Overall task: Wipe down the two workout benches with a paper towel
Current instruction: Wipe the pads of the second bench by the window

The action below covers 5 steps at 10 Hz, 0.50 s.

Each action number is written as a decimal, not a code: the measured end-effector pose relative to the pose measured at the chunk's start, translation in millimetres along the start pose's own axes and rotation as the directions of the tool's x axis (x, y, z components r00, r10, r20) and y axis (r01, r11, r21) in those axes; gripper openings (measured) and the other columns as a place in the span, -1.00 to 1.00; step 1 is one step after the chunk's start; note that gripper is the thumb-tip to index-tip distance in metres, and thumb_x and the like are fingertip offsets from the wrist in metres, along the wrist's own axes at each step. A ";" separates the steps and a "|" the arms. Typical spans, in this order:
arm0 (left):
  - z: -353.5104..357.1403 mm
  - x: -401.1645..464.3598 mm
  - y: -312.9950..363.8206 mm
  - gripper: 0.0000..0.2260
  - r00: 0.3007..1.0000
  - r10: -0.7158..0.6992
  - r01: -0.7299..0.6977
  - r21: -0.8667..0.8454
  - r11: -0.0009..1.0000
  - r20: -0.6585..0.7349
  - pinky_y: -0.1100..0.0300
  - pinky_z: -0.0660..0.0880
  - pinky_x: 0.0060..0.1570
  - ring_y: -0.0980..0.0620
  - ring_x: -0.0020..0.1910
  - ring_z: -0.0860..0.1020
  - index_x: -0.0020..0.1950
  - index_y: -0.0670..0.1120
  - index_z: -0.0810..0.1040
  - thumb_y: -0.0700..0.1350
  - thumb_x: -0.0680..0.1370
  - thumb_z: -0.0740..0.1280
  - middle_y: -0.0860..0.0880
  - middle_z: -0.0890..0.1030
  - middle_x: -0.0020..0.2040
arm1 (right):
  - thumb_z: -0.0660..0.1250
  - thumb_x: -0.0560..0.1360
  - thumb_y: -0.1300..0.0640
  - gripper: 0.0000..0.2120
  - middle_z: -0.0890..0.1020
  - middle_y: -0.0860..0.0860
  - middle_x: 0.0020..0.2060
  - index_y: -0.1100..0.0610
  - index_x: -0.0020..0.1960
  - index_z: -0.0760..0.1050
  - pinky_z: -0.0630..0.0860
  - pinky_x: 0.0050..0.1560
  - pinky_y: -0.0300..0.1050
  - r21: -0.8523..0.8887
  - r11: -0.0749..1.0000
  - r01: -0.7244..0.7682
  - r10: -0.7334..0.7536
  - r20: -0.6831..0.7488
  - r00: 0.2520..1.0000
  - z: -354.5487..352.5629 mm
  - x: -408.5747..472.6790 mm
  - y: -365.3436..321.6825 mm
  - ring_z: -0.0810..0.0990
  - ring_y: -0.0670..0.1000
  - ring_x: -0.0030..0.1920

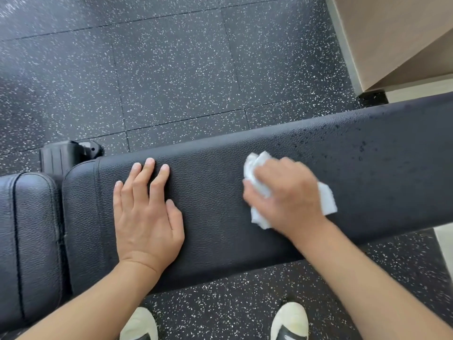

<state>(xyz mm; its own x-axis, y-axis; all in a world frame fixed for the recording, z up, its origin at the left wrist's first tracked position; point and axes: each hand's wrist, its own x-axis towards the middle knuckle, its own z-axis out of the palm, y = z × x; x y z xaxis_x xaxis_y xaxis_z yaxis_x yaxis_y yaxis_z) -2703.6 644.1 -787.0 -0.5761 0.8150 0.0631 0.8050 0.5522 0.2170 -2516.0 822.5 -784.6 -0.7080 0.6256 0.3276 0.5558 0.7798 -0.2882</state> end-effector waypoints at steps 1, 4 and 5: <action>-0.2 -0.2 0.7 -0.45 1.000 -0.002 0.002 0.005 1.000 0.004 -0.30 0.11 0.59 -0.26 0.62 0.24 0.57 -0.15 0.38 -0.05 0.57 0.14 -0.19 0.33 0.60 | 0.36 0.50 -0.02 -0.73 0.50 0.04 -0.36 0.13 -0.26 0.44 0.32 -0.34 -0.03 -0.017 0.936 -0.352 0.351 -0.050 0.935 -3.5 40.9 27.5 0.44 0.15 -0.33; -1.3 0.2 1.7 -0.44 1.000 -0.004 0.004 -0.001 1.000 0.011 -0.32 0.13 0.58 -0.28 0.62 0.24 0.57 -0.16 0.39 -0.06 0.56 0.13 -0.21 0.33 0.60 | 0.40 0.48 0.04 -0.84 0.62 0.06 -0.23 0.06 -0.20 0.47 0.28 -0.24 0.00 0.089 0.986 -0.144 0.133 0.119 0.984 49.4 95.5 -95.2 0.57 0.18 -0.21; -0.1 -0.9 0.5 -0.43 1.000 -0.008 0.008 -0.010 1.000 0.008 -0.30 0.11 0.59 -0.26 0.62 0.23 0.57 -0.15 0.38 -0.06 0.56 0.12 -0.20 0.32 0.60 | 0.39 0.52 0.00 -0.83 0.65 0.06 -0.14 0.11 -0.06 0.62 0.36 -0.22 0.05 0.153 0.987 0.041 -0.059 0.115 0.992 37.7 52.1 -96.1 0.54 0.17 -0.20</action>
<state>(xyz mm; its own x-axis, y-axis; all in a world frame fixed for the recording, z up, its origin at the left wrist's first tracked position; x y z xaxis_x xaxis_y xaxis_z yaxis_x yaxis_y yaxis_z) -2702.7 643.6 -786.8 -0.5815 0.8118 0.0538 0.7988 0.5571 0.2270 -2622.7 779.3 -773.7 -0.7852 0.5717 0.2382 0.4531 0.7924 -0.4084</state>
